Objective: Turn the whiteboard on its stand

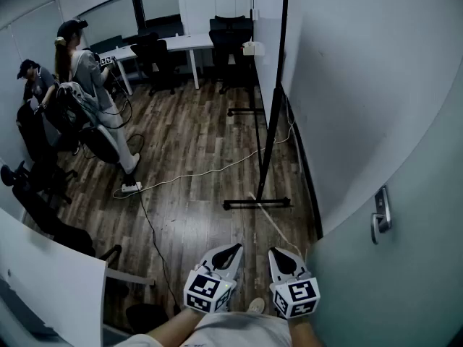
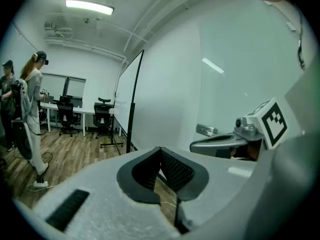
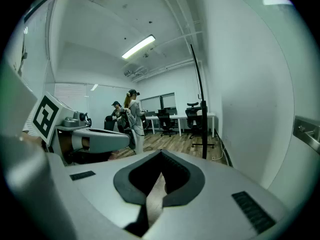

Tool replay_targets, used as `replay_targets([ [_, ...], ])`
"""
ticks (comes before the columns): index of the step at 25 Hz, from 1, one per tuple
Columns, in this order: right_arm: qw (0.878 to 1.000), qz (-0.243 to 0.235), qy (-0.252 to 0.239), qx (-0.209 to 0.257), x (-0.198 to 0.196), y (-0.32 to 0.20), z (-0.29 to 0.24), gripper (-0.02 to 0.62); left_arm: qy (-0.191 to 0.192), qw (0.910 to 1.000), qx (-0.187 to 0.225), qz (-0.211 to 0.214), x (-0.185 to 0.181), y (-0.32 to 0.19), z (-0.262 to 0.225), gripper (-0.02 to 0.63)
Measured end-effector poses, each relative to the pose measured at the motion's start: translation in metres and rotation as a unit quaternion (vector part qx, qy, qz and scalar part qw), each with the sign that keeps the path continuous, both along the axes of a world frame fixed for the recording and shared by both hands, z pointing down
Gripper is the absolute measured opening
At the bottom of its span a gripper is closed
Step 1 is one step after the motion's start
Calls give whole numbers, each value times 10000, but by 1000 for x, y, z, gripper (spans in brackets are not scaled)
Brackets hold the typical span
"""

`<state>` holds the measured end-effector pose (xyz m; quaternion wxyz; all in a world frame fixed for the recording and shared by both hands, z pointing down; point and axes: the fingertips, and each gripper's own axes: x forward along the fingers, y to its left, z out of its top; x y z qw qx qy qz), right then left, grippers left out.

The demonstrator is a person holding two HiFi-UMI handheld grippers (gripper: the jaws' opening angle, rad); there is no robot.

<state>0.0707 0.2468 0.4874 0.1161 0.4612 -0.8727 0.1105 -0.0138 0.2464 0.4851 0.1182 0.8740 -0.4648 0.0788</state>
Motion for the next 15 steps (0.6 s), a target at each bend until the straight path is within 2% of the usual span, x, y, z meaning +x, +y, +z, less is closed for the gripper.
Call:
replay_targets([
  [9, 10000, 27, 1, -1, -6, 4, 2, 5, 74, 10000, 45, 17, -6, 2, -5, 11],
  [15, 9992, 126, -331, -180, -24, 6, 5, 6, 95, 9999, 56, 14, -28, 4, -7, 11],
])
